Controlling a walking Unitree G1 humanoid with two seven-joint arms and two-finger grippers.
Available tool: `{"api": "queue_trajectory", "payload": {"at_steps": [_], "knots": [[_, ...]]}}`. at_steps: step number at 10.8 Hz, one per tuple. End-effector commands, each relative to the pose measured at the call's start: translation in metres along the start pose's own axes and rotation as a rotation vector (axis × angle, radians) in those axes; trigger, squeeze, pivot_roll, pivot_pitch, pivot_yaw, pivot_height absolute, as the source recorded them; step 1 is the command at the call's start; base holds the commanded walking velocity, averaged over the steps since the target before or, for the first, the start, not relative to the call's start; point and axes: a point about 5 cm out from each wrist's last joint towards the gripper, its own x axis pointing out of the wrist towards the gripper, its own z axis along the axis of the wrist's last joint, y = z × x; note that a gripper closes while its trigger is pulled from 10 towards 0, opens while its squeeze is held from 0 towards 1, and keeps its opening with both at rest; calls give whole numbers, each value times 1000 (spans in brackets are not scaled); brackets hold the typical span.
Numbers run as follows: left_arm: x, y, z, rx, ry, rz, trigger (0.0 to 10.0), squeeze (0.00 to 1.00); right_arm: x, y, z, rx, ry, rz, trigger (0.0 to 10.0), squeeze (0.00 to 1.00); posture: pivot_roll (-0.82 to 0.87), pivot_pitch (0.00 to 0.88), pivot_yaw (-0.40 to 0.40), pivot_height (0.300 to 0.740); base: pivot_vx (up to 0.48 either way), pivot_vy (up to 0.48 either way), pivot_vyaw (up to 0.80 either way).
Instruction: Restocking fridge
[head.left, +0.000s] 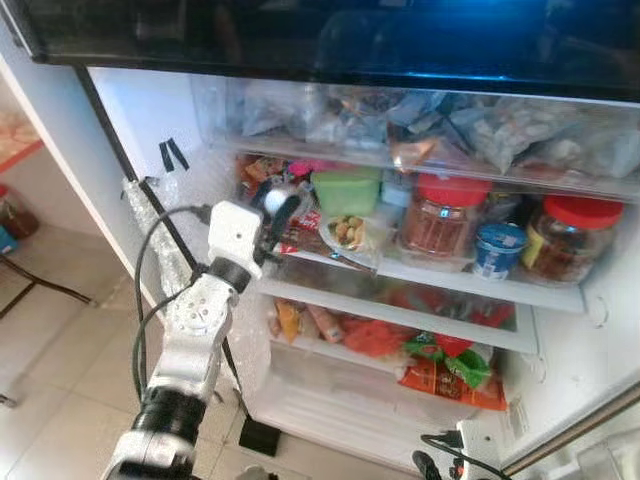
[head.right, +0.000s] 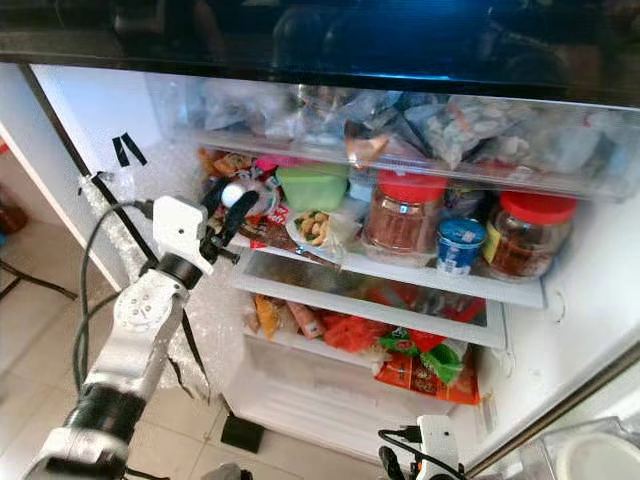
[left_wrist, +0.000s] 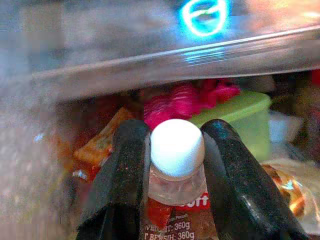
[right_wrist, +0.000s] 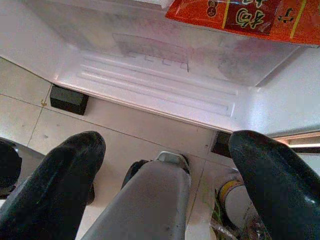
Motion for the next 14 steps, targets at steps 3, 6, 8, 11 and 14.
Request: {"api": "queue_trajectory", "payload": {"at_steps": [3, 6, 8, 11, 14], "knots": [[-9, 11, -22, -92, 90, 60, 10000, 0, -1, -1, -2, 8, -3, 0, 10000, 0, -23, 5, 27, 677, 0, 0, 0], [-20, 5, -27, -119, 116, 40, 10000, 0, -1, 0, -1, 6, -1, 3, 10000, 0, -15, 0, 25, 677, 0, 0, 0], [-25, 2, -30, -129, 118, 27, 10000, 0, 0, 0, -1, 6, -2, 3, 10000, 0, -13, 0, 26, 677, 0, 0, 0], [-32, -5, -35, -128, 159, 5, 10000, 0, 0, 0, -1, 7, -3, 4, 10000, 0, -11, 0, 27, 677, 0, 0, 0], [-45, -12, -43, -139, 207, -12, 10000, 0, 0, 0, -1, 6, -3, 5, 10000, 0, -10, 3, 29, 677, 0, 0, 0]]}}
